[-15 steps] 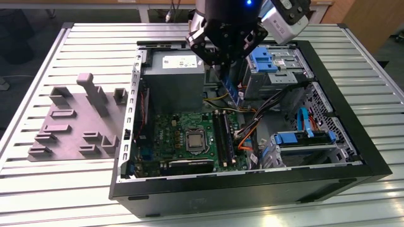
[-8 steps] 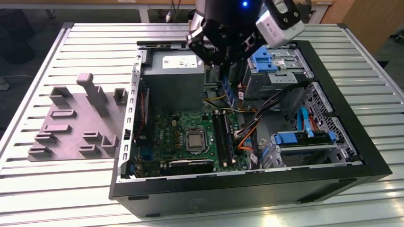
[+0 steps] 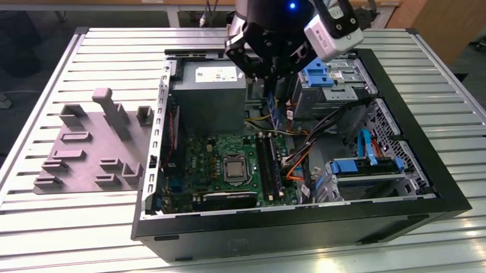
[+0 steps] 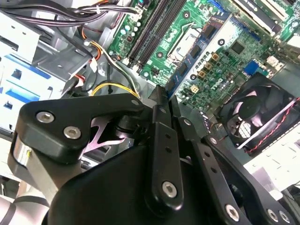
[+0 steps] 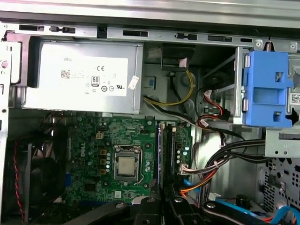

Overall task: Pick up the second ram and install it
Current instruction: 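Insert the second ram into the second slot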

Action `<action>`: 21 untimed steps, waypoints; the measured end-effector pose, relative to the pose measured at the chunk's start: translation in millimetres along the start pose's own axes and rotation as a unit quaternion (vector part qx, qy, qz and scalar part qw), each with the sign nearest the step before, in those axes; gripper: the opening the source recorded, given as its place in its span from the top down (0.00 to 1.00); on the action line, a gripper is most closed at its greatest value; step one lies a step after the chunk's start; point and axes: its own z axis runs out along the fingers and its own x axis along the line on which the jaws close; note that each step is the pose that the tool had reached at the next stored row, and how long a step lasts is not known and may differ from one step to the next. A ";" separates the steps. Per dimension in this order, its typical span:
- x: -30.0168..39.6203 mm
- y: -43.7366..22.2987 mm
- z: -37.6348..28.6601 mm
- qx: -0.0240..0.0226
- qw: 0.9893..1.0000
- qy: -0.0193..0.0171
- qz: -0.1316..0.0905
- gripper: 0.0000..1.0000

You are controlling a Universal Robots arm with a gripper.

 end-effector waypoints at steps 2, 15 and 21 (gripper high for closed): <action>-1.8 -0.1 0.8 0.000 1.000 0.000 0.001 0.86; -10.4 -1.4 22.4 0.001 1.000 0.000 0.014 0.86; -11.2 -3.3 32.7 0.001 1.000 -0.001 0.026 0.86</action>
